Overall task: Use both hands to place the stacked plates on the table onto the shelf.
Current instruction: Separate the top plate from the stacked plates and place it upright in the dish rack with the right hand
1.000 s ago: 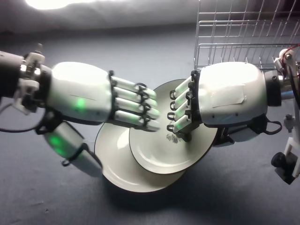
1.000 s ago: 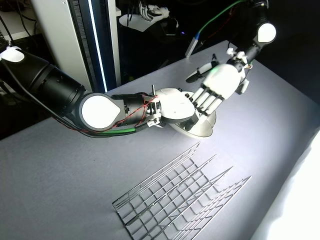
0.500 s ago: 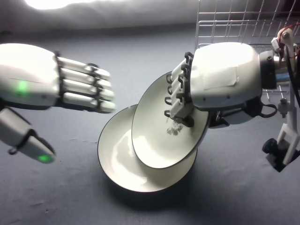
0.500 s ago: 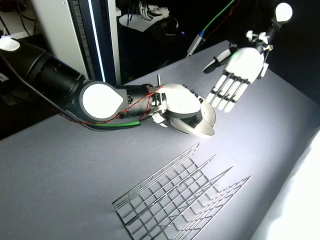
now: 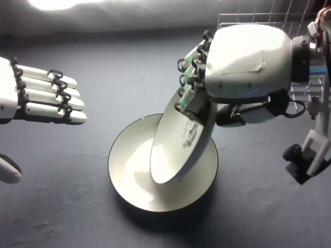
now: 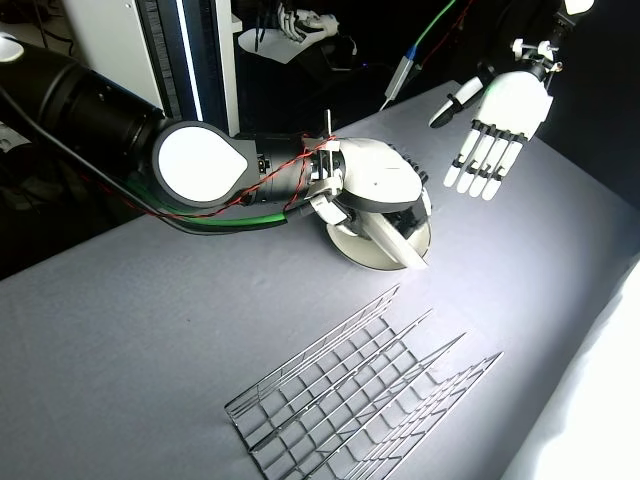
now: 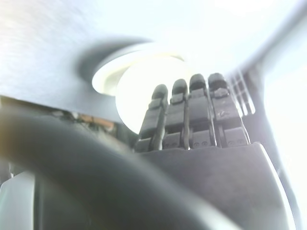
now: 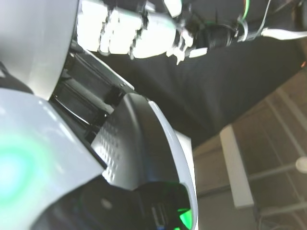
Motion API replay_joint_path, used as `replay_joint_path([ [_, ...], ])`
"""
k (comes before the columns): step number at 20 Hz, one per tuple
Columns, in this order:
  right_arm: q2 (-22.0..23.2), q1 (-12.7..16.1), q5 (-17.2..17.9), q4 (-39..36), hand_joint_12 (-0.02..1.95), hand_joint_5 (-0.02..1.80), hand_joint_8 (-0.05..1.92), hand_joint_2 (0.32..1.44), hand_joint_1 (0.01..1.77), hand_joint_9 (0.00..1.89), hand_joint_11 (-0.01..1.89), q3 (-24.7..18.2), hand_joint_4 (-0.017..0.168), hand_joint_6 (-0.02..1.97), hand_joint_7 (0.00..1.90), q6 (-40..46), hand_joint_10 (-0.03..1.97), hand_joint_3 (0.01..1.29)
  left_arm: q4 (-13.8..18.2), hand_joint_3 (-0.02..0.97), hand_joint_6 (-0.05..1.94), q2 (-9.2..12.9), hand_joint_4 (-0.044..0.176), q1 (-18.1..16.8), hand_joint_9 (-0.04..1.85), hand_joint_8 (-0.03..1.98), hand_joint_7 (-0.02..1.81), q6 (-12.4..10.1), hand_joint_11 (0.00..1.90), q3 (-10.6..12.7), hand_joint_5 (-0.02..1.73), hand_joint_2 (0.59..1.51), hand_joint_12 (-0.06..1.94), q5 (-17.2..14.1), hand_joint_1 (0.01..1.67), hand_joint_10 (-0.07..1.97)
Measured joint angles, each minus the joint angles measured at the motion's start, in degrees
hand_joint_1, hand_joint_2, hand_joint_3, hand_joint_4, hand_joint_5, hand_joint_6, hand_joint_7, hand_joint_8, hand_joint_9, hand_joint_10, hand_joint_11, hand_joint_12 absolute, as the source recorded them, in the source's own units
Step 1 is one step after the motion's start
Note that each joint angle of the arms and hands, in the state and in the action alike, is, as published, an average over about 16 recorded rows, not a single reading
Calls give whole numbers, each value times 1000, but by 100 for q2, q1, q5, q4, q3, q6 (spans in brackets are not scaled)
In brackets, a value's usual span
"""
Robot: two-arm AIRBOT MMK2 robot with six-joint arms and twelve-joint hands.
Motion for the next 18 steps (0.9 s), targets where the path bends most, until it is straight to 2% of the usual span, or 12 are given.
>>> replay_joint_path([
  [6,107,199,-82,574,1121,949,829,1002,1348,880,706,-156,1,1024,1035,-2,1132,14,-113,6,11,108,2,100,20,11,17,1,12,71,20,1108,-5,-20,22,5],
  [18,145,500,-255,1950,1155,935,882,1004,1357,856,700,-272,-3,1011,1007,33,1169,12,-121,6,11,121,2,108,20,11,15,0,13,212,19,1095,-4,-80,22,5],
])
